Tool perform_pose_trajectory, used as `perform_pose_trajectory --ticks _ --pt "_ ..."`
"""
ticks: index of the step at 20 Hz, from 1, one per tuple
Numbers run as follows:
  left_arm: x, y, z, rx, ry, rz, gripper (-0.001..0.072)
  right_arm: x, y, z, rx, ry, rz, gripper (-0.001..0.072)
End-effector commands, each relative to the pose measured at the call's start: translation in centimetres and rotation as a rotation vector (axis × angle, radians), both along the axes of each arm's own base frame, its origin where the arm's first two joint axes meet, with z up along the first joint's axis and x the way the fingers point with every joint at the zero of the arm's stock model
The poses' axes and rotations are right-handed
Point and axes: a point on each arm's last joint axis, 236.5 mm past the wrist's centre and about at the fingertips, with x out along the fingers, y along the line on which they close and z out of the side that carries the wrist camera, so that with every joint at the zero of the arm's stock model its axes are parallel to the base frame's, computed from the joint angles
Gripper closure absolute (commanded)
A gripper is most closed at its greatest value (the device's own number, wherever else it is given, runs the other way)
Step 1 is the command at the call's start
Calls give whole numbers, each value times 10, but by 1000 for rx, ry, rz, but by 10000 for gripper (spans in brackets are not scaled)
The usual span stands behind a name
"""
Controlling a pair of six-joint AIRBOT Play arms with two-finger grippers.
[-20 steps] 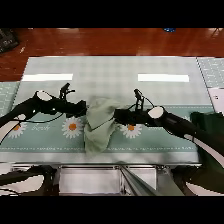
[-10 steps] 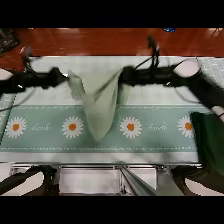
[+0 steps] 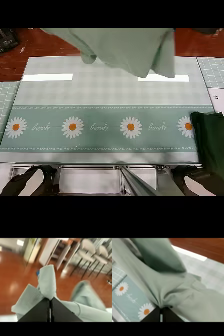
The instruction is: Fold the shirts.
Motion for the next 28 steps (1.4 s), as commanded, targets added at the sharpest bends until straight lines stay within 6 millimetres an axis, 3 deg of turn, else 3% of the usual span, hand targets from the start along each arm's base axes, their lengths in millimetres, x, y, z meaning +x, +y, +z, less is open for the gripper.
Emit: perform_pose_trajectory --ticks 1,4,7,9,11,14,16,19,23,26,27,28 --pt "-69 -10 57 146 -190 69 690 -51 -50 12 -147 -43 -134 693" --pt "-101 -27 25 300 -91 44 690 -75 -78 18 -189 -67 -235 692" --pt "-118 -44 -24 374 65 -51 690 -88 -71 0 -197 2 -191 692" --pt "-119 -55 -71 356 214 -154 690 -82 -60 -28 -196 97 -139 692" --pt "-116 -63 -133 332 398 -262 690 -69 -51 -72 -204 221 -101 692" --pt "-104 -64 -228 257 636 -342 690 -27 -39 -146 -172 344 -112 692" --pt "-91 -54 -296 188 791 -316 690 2 -27 -196 -148 439 -101 692" --pt "-59 -36 -384 58 923 -202 690 60 -11 -251 -106 521 -116 692" --pt "-12 -16 -460 -14 1021 -70 689 125 10 -316 -29 634 -144 692" --pt "0 -28 -506 -66 1116 -66 689 152 18 -350 0 708 -162 690" --pt "2 -33 -516 -100 1148 -74 689 158 18 -355 1 715 -167 616" --pt "5 -32 -520 -108 1161 -74 686 163 14 -355 7 715 -174 402"
